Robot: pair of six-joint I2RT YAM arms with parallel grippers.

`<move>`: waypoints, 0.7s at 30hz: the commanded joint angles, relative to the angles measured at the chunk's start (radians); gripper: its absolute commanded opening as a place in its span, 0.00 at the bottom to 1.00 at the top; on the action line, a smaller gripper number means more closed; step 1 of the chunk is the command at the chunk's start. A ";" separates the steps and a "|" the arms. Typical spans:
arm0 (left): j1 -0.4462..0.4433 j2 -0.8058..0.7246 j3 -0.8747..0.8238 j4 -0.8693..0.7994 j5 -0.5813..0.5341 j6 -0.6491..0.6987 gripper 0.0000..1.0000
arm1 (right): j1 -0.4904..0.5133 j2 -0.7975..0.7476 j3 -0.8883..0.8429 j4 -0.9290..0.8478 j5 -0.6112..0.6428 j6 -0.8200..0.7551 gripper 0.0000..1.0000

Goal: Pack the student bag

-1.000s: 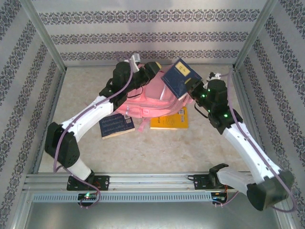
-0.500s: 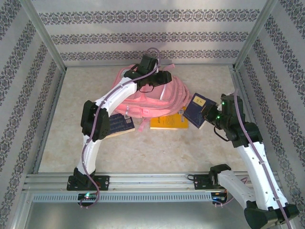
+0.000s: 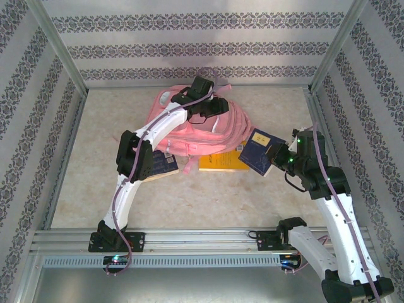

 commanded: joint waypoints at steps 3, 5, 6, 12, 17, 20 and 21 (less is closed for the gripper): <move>-0.007 -0.014 0.050 -0.038 -0.045 0.052 0.46 | -0.010 -0.016 -0.026 0.042 -0.032 0.016 0.00; -0.007 -0.007 0.051 -0.038 -0.048 0.051 0.46 | -0.010 -0.016 -0.032 0.044 -0.036 0.021 0.00; -0.006 -0.004 0.052 -0.040 -0.053 0.050 0.46 | -0.010 -0.015 -0.033 0.046 -0.037 0.022 0.00; -0.006 0.006 0.043 -0.021 -0.073 0.040 0.48 | -0.010 -0.014 -0.047 0.057 -0.049 0.031 0.00; -0.009 0.030 0.041 -0.003 -0.045 0.013 0.47 | -0.011 -0.014 -0.062 0.068 -0.059 0.042 0.00; -0.018 0.044 0.032 0.012 -0.022 0.008 0.46 | -0.010 -0.013 -0.067 0.072 -0.063 0.047 0.00; -0.021 0.046 0.028 0.017 -0.019 0.002 0.46 | -0.010 -0.011 -0.068 0.074 -0.065 0.046 0.00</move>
